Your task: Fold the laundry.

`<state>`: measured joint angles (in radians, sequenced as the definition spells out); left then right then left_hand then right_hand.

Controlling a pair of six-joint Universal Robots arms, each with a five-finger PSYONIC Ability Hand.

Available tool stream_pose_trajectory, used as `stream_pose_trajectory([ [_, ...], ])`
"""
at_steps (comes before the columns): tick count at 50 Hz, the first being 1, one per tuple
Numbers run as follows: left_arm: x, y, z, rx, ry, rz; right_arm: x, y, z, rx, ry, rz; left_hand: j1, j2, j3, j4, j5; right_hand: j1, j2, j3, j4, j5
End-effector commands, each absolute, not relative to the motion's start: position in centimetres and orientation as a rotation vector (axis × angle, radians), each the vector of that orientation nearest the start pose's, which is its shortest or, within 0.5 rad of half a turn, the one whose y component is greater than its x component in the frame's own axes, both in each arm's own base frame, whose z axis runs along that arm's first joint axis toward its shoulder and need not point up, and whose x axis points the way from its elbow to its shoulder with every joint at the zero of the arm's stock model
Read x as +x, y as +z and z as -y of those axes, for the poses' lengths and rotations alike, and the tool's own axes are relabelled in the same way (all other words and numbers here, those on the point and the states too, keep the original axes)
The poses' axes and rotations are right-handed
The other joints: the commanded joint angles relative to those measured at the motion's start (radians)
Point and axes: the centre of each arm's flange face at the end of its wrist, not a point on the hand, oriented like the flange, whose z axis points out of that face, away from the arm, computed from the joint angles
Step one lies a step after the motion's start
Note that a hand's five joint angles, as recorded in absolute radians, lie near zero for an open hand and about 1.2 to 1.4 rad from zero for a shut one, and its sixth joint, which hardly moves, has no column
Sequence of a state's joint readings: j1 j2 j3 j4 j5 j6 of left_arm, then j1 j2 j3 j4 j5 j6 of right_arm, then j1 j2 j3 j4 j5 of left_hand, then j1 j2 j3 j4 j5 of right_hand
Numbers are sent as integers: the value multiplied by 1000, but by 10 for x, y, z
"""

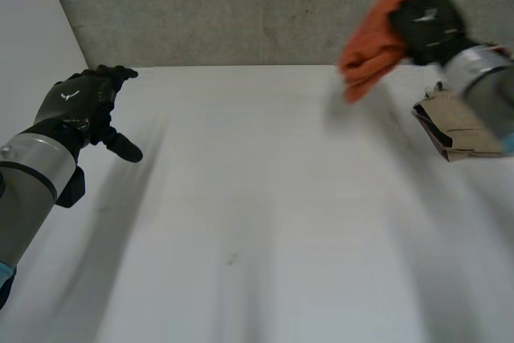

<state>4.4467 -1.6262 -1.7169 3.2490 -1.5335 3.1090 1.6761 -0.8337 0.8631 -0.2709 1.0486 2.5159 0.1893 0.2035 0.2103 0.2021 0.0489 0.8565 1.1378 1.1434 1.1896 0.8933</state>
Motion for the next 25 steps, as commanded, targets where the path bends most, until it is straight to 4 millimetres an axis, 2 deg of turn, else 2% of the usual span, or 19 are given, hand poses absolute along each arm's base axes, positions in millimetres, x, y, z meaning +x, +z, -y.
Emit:
stream_pose_trajectory([
  [1,-209,254,258,329,-2228,-2504,94,219,514,-1040,-2395,-1781,1,-13,-20,-12,-33,540,258,253,207,328],
  [4,-210,253,258,326,-2232,-2506,62,197,524,-1002,-2362,-1839,1,-13,-20,-12,-33,540,258,253,207,328],
  [5,-210,253,257,326,-2232,-2506,44,181,529,-982,-2346,-1873,1,-13,-20,-12,-33,540,258,253,207,328],
  [8,-210,252,257,326,-2232,-2506,17,158,537,-950,-2332,-1925,1,-13,-20,-12,-33,540,258,253,207,328],
  [9,-210,252,257,328,-2233,-2507,2,143,540,-931,-2321,-1954,1,-13,-20,-12,-33,540,258,253,207,328],
  [12,-210,250,257,328,-2231,-2508,-17,119,545,-908,-2310,-1986,1,-13,-20,-12,-33,540,258,253,207,328],
  [15,-210,249,257,326,-2228,-2509,-26,113,549,-893,-2329,-1999,1,-13,-20,-12,-33,540,258,253,207,328],
  [20,-210,248,257,329,-2223,-2515,-38,117,553,-864,-2389,-2023,1,-13,-20,-12,-33,540,258,253,207,328],
  [25,-210,249,258,328,-2229,-2510,-36,120,554,-869,-2401,-2019,1,-13,-20,-12,-33,540,258,253,207,328],
])
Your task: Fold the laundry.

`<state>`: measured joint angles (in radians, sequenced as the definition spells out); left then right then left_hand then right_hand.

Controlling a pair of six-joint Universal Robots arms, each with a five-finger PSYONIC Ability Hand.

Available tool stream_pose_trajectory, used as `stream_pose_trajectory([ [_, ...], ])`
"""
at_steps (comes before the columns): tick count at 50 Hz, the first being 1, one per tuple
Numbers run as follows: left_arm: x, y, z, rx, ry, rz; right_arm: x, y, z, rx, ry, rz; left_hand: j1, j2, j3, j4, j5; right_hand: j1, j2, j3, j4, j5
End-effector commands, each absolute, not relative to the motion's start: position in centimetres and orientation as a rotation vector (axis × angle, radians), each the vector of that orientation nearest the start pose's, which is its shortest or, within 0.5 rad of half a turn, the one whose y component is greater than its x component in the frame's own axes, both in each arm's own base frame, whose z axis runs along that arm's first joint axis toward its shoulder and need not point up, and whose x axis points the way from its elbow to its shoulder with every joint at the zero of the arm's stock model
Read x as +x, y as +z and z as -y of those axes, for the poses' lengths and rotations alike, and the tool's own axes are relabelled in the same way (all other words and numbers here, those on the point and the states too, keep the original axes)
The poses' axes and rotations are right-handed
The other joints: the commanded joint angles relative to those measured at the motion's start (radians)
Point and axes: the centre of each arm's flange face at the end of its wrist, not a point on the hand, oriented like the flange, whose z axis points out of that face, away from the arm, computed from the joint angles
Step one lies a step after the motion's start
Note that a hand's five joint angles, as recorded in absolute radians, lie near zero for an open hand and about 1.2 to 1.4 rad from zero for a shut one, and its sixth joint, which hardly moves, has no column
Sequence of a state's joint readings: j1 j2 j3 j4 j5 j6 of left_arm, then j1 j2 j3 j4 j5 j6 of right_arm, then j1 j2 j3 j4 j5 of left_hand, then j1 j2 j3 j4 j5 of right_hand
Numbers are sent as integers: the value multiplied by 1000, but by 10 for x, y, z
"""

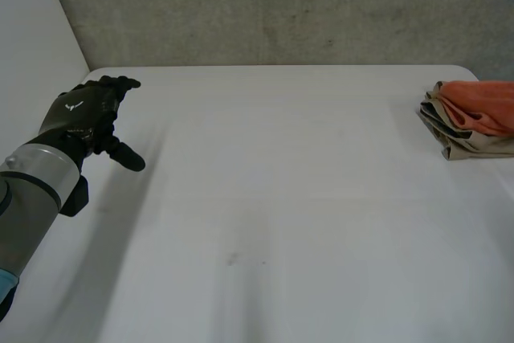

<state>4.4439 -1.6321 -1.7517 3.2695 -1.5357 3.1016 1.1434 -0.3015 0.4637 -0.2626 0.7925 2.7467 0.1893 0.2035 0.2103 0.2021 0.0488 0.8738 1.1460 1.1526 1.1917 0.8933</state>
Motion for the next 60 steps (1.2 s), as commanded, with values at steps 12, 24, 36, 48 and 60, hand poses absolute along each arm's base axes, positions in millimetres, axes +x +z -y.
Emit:
stream_pose_trajectory([
  [12,-211,248,257,330,-2231,-2509,-2,109,546,-982,-2346,-2028,4,-11,-17,-9,-30,-699,-971,-978,-1017,-893],
  [24,-211,253,259,332,-2256,-2489,-23,185,529,-967,-2520,-2123,4,-11,-17,-9,-30,-699,-971,-978,-1017,-893],
  [36,-214,269,263,338,-2322,-2434,-56,305,515,-669,-2919,-2305,4,-11,-17,-9,-30,-699,-971,-978,-1017,-893],
  [48,-227,323,271,361,-2546,-2260,126,398,454,-620,-2929,-1807,1,-13,-20,-12,-33,-699,-971,-978,-1017,-893],
  [60,-245,330,267,428,-2566,-2287,275,325,328,-541,-2053,-1901,4,-11,-17,-9,-30,-699,-971,-978,-1017,-893],
])
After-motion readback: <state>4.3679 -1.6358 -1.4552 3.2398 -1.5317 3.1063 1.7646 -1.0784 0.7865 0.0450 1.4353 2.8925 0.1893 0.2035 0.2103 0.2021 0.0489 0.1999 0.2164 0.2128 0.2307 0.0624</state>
